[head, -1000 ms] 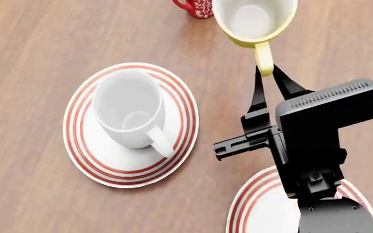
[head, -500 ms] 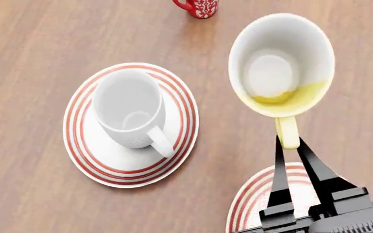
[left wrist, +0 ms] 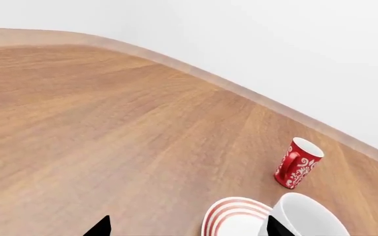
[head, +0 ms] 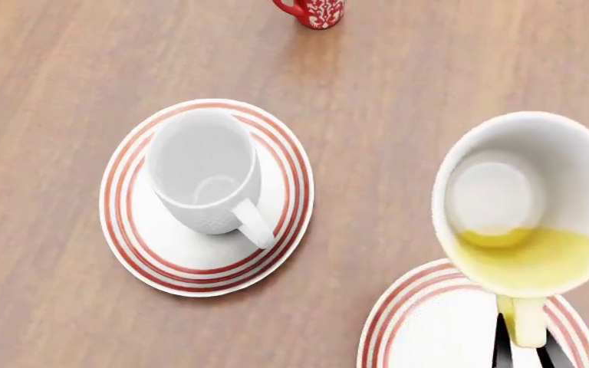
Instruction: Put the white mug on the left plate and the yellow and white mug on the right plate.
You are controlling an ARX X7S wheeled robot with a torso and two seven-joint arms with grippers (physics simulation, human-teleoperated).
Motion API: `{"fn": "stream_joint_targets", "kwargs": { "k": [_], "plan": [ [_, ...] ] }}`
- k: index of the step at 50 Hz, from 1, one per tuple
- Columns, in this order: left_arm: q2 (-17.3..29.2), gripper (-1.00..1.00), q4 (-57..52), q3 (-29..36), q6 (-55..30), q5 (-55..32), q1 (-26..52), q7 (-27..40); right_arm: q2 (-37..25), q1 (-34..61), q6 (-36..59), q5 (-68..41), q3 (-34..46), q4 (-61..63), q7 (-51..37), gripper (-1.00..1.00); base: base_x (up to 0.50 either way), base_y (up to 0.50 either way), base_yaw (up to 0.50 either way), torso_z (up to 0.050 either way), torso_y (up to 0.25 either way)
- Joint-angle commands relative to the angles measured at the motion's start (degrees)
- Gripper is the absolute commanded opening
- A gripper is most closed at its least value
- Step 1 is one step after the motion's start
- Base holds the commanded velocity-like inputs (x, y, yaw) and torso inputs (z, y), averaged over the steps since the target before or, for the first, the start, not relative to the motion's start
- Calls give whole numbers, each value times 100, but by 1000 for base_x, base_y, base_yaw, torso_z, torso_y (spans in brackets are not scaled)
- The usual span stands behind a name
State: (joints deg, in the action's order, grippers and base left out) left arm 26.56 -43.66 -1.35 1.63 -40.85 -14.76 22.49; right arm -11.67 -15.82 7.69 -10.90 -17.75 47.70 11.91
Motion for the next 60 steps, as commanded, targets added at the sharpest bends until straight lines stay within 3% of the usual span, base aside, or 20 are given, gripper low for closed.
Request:
{"fn": "stream_joint_targets", "kwargs": {
  "k": [1, 29, 60],
  "plan": [
    [23, 100, -24, 4, 2, -13, -15, 20, 234, -733, -938, -30, -237, -314, 88, -100, 0, 0, 0, 0, 0],
    [56, 100, -96, 79, -53, -3, -12, 106, 308, -1490, -1361, -200, -225, -817, 121, -100, 0, 0, 0, 0, 0],
    [91, 100, -83, 96, -24, -26, -9, 134, 43, -617, -1109, -422, 204, -2444, 244, -100, 0, 0, 0, 0, 0]
  ]
}}
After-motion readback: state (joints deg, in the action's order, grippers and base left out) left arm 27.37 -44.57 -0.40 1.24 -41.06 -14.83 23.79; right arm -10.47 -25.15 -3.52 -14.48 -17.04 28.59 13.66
